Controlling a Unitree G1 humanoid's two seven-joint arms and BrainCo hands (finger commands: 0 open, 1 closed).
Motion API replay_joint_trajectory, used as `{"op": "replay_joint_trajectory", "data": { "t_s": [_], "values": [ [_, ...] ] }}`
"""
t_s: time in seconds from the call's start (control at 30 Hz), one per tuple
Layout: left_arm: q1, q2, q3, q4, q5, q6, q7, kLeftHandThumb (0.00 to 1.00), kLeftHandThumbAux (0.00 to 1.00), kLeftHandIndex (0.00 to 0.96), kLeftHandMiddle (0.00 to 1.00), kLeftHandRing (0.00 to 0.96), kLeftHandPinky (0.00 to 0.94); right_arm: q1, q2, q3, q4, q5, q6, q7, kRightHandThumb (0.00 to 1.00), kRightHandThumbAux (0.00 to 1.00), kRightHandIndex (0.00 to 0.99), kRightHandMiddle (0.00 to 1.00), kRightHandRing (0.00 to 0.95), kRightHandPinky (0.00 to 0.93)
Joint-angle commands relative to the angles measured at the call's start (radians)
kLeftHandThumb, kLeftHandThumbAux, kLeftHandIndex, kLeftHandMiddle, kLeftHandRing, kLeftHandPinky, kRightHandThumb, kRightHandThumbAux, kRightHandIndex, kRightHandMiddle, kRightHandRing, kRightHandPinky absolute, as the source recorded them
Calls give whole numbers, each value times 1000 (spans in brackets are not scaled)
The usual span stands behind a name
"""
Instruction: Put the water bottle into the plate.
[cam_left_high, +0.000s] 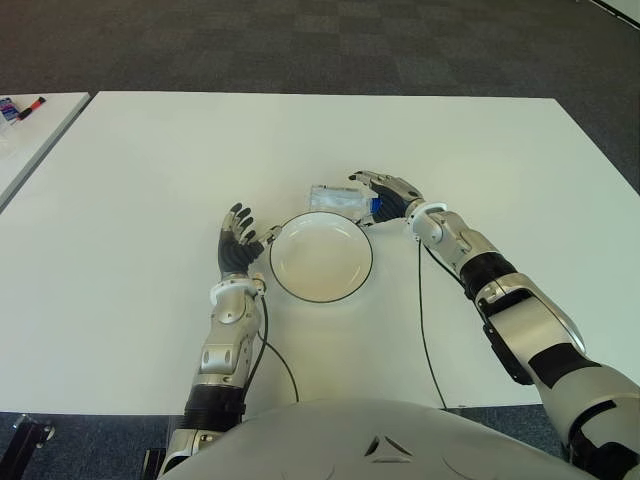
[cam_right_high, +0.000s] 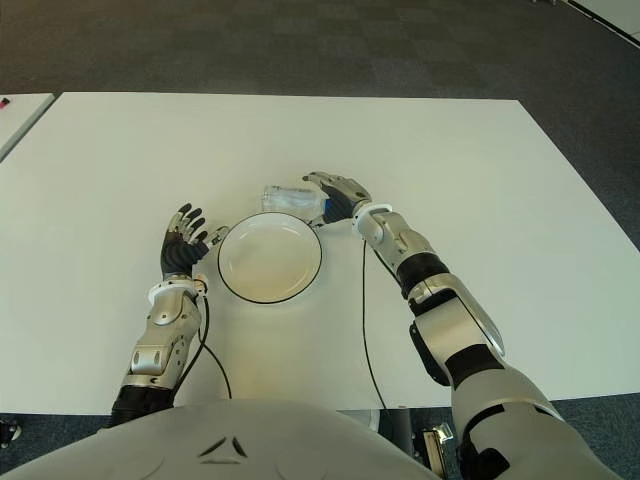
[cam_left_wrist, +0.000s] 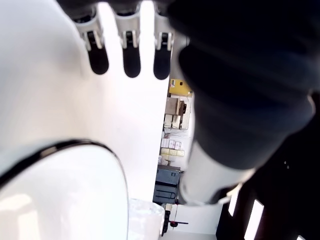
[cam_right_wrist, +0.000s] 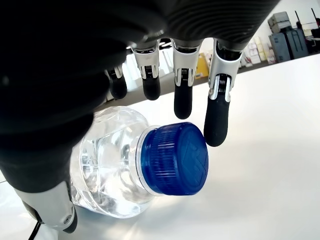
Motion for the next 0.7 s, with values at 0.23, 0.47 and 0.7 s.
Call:
{"op": "replay_joint_trajectory", "data": {
  "t_s": [0.23,0.47,0.7],
  "values": [
    [14,-65,-6,0,6,4,2,31,956,118,151,136,163,20,5,12,-26,-18,7,-23,1000,727,62,37,150,421],
    [16,-65,-4,-3,3,4,2,32,962,126,163,145,170,28,3,15,-39,-32,3,-45,1000,726,67,41,157,421],
    [17,-65,-5,-3,5,2,3,34,967,126,163,144,166,33,5,19,-44,-36,4,-58,1000,726,75,44,156,420]
  ]
}}
